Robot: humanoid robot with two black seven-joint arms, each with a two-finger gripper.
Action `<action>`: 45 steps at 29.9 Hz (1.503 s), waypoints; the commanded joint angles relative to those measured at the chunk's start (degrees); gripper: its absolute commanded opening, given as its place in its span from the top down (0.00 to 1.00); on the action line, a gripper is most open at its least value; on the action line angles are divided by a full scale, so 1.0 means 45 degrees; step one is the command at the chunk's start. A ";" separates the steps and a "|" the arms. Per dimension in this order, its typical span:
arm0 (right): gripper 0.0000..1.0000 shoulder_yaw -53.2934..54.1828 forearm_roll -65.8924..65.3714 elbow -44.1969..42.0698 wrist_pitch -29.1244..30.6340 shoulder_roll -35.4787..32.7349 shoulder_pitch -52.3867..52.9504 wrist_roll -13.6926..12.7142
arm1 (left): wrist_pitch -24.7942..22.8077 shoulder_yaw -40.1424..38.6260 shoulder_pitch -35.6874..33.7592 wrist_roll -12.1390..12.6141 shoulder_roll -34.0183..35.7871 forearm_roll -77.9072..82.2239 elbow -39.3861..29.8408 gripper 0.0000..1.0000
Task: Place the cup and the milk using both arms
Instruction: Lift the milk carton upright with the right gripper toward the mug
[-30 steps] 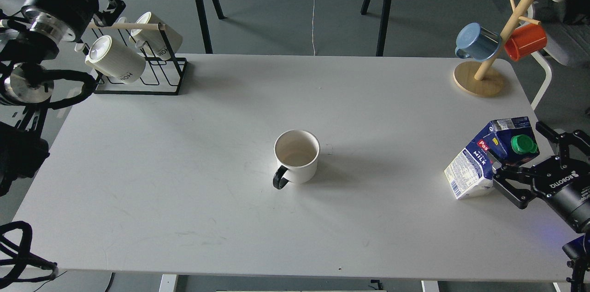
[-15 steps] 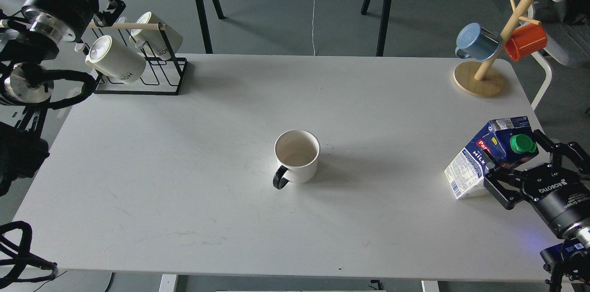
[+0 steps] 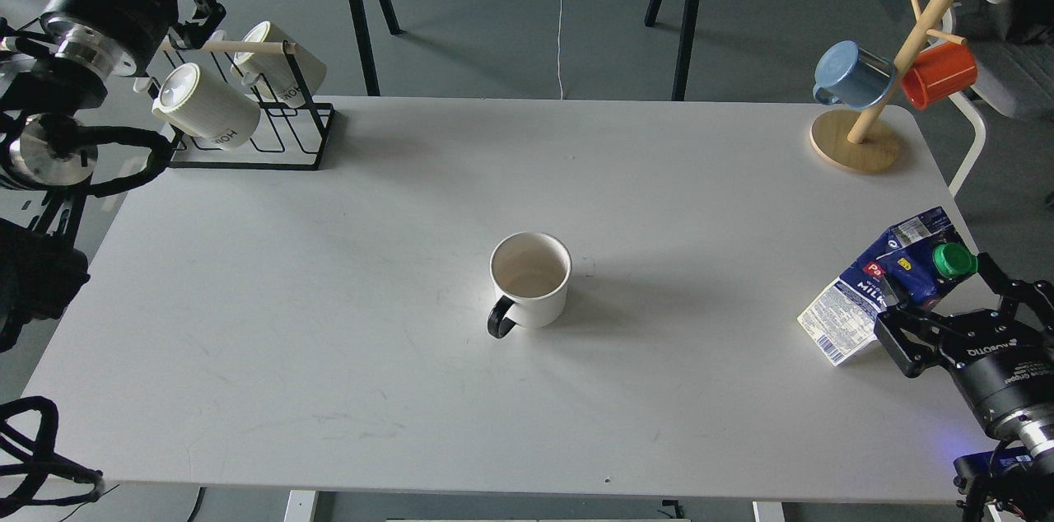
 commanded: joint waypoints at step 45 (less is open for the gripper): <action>0.81 0.0116 -0.3083 -0.1736 0.0001 0.3118 0.0808 0.0009 | 0.0020 0.0019 0.0138 0.0038 -0.0060 0.0019 -0.0001 0.01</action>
